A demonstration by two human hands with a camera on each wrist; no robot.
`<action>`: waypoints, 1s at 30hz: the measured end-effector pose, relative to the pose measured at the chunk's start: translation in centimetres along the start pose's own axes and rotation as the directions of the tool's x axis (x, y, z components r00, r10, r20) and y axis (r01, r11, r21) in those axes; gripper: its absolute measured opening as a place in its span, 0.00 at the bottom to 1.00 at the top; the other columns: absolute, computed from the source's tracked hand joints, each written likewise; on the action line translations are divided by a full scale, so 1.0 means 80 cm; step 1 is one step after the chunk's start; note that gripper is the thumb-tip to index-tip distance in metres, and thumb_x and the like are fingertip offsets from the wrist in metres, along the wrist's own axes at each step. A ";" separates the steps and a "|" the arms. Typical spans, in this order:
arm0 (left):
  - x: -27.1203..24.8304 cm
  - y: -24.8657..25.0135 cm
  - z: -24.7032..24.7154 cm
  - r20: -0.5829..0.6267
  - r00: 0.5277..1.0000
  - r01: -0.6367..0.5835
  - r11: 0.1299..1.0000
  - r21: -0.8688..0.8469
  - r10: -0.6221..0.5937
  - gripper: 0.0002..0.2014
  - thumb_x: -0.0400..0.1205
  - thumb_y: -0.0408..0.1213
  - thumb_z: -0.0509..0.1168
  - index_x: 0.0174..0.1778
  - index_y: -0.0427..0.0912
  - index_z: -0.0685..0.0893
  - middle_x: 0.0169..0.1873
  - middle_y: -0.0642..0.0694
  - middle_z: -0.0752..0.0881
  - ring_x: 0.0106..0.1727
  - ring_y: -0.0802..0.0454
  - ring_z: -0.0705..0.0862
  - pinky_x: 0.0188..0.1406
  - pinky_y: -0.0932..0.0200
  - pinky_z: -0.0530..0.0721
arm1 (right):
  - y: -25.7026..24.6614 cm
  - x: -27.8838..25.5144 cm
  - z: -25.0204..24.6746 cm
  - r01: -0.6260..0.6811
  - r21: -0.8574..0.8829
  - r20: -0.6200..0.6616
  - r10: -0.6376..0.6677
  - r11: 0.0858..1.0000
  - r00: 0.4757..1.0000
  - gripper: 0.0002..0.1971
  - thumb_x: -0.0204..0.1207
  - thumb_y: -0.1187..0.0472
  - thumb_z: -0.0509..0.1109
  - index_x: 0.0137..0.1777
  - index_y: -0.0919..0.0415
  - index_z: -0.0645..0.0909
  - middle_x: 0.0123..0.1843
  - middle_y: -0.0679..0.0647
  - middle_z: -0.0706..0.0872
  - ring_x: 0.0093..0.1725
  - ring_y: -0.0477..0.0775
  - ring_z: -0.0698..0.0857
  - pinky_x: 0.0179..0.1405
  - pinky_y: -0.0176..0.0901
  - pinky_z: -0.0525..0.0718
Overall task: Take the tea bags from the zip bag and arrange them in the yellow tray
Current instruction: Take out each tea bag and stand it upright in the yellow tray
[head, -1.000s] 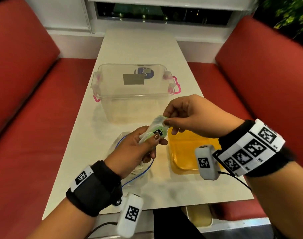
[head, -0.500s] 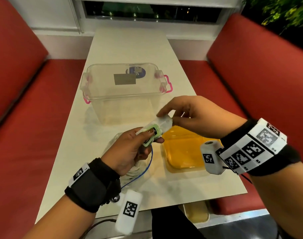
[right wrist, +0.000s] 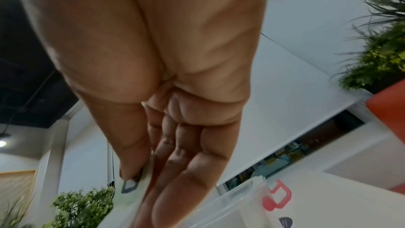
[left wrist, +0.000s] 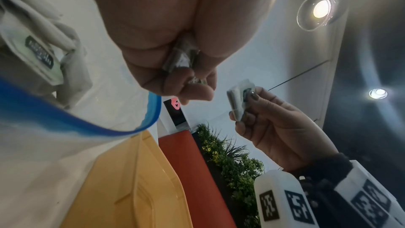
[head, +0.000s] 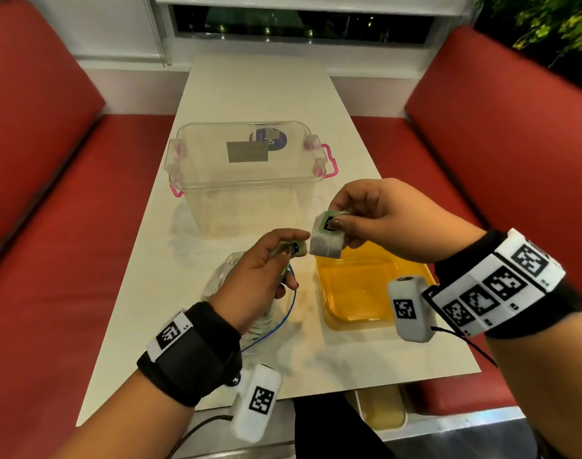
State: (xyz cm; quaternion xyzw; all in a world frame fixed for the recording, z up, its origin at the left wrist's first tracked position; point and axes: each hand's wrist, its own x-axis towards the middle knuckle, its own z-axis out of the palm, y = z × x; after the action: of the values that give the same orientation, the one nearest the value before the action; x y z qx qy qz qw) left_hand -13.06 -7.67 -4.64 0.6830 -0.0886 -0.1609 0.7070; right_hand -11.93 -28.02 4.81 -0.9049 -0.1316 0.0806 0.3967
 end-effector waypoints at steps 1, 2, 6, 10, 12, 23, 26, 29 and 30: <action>0.000 -0.001 0.001 -0.003 1.000 0.002 1.000 -0.004 -0.002 0.18 0.89 0.30 0.51 0.57 0.55 0.83 0.58 0.44 0.84 0.31 0.54 0.79 0.28 0.62 0.72 | 0.002 0.001 0.003 -0.018 0.045 -0.001 0.018 0.999 1.000 0.04 0.79 0.62 0.70 0.51 0.60 0.83 0.40 0.56 0.91 0.38 0.58 0.91 0.44 0.53 0.91; 0.001 -0.001 0.002 -0.003 1.000 0.008 1.000 -0.012 -0.008 0.16 0.89 0.32 0.52 0.56 0.53 0.83 0.56 0.42 0.84 0.30 0.55 0.79 0.28 0.62 0.72 | 0.005 0.001 0.006 -0.033 0.075 -0.002 0.033 0.997 0.999 0.04 0.79 0.62 0.70 0.51 0.61 0.83 0.40 0.57 0.92 0.38 0.59 0.91 0.44 0.54 0.91; 0.006 -0.002 0.008 0.035 0.999 0.044 0.998 -0.055 -0.042 0.11 0.87 0.43 0.58 0.59 0.44 0.82 0.51 0.40 0.86 0.28 0.55 0.77 0.27 0.63 0.72 | 0.014 0.004 0.015 -0.074 0.096 -0.017 0.076 0.993 0.997 0.04 0.79 0.63 0.70 0.51 0.61 0.82 0.40 0.58 0.92 0.38 0.60 0.91 0.45 0.57 0.91; 0.013 -0.011 0.013 0.034 0.999 -0.021 0.996 0.083 0.018 0.10 0.82 0.41 0.66 0.56 0.41 0.83 0.27 0.58 0.80 0.26 0.60 0.77 0.26 0.69 0.72 | 0.022 0.006 0.020 -0.107 0.106 -0.011 0.109 0.989 0.994 0.04 0.79 0.62 0.70 0.50 0.62 0.82 0.40 0.59 0.92 0.38 0.61 0.91 0.45 0.59 0.90; 0.017 -0.015 0.017 0.024 0.997 -0.071 0.988 0.137 0.069 0.05 0.83 0.37 0.66 0.53 0.43 0.84 0.27 0.58 0.80 0.27 0.61 0.77 0.27 0.72 0.73 | 0.026 0.006 0.018 -0.097 0.071 -0.027 0.099 0.993 0.995 0.03 0.79 0.61 0.71 0.49 0.60 0.84 0.41 0.57 0.91 0.40 0.61 0.90 0.45 0.60 0.90; 0.045 -0.057 0.027 -0.112 0.984 -0.046 0.803 0.594 0.139 0.07 0.80 0.51 0.68 0.47 0.54 0.82 0.51 0.47 0.84 0.51 0.54 0.82 0.50 0.61 0.76 | 0.056 0.029 -0.001 -0.094 -0.461 -0.053 0.079 0.882 0.995 0.02 0.74 0.60 0.74 0.46 0.55 0.87 0.40 0.49 0.86 0.41 0.50 0.83 0.36 0.35 0.77; 0.049 -0.065 0.039 -0.112 0.991 0.029 0.716 0.697 0.069 0.13 0.79 0.54 0.68 0.50 0.50 0.83 0.53 0.45 0.83 0.53 0.51 0.82 0.50 0.62 0.75 | 0.072 0.048 0.007 -0.104 -0.593 -0.003 0.127 0.799 0.992 0.02 0.74 0.61 0.73 0.44 0.55 0.86 0.39 0.46 0.82 0.42 0.50 0.81 0.33 0.35 0.71; 0.054 -0.074 0.048 -0.079 0.997 0.067 0.664 0.745 -0.012 0.15 0.78 0.56 0.68 0.50 0.49 0.83 0.55 0.44 0.84 0.52 0.50 0.84 0.51 0.59 0.79 | 0.086 0.065 0.020 -0.109 -0.653 0.054 0.190 0.750 0.980 0.02 0.74 0.60 0.72 0.44 0.54 0.86 0.39 0.46 0.81 0.42 0.50 0.80 0.39 0.40 0.73; 0.055 -0.076 0.051 -0.070 0.997 0.075 0.654 0.753 -0.034 0.14 0.79 0.55 0.68 0.51 0.49 0.83 0.55 0.43 0.84 0.52 0.49 0.85 0.53 0.58 0.81 | 0.090 0.070 0.024 -0.110 -0.664 0.067 0.206 0.739 0.976 0.02 0.74 0.60 0.72 0.44 0.54 0.86 0.39 0.46 0.81 0.42 0.50 0.80 0.40 0.40 0.73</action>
State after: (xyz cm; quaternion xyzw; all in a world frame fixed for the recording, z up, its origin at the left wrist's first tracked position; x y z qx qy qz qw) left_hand -10.98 -13.10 -10.89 0.9208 -0.1092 -0.1136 0.3567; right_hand -5.86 -29.65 -2.04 -0.9864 -0.1008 0.1244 0.0358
